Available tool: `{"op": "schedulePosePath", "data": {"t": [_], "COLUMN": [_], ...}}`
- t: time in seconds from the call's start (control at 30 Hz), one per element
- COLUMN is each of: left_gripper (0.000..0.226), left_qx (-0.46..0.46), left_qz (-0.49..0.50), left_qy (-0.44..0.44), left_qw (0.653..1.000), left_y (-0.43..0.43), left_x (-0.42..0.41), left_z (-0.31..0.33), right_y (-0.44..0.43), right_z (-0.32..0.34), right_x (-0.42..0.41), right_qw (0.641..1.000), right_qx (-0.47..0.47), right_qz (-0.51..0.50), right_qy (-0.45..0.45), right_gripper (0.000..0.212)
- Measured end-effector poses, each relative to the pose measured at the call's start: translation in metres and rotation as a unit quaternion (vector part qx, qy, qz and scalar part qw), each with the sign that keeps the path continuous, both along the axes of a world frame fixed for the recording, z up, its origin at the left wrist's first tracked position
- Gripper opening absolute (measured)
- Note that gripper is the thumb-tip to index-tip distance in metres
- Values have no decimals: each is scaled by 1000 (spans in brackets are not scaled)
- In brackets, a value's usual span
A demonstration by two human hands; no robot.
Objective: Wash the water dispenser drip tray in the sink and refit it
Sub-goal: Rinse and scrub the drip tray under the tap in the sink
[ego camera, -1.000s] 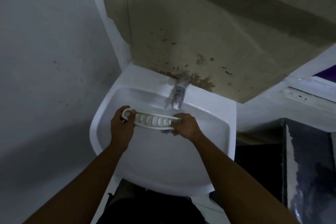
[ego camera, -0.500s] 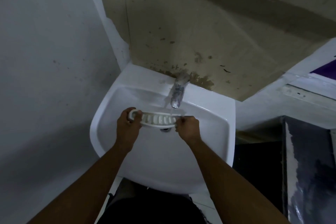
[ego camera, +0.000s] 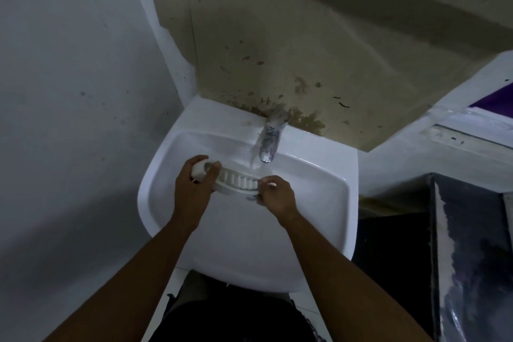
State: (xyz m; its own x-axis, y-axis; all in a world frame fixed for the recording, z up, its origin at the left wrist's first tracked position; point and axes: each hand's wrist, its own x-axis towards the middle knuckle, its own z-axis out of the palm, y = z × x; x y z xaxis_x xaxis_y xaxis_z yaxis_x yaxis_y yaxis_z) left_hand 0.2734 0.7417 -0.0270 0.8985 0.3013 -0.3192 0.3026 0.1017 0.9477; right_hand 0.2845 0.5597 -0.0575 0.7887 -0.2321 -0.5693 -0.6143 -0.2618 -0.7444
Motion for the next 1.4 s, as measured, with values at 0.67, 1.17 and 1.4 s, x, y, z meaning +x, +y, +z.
{"op": "schedulePosePath", "data": {"t": [0.67,1.17,1.4], "left_gripper": [22,16,20], "left_qx": [-74,-174,-159], "left_qz": [-46,-56,-53], "left_qy": [70,95,89], "left_qw": [994,979,982], "left_y": [-24,-19,-14], "left_x": [1,7,17], "left_z": [-15,-26,-26], "right_y": [-27,-36,-28], "right_z": [7,10,8], "right_x": [16,19,12], "right_qw": [969,924,873], "right_qx": [-120,-262,-347], "right_qz": [213,257,304], "right_qy": [42,-108,-158], "right_gripper": [29,25,35]}}
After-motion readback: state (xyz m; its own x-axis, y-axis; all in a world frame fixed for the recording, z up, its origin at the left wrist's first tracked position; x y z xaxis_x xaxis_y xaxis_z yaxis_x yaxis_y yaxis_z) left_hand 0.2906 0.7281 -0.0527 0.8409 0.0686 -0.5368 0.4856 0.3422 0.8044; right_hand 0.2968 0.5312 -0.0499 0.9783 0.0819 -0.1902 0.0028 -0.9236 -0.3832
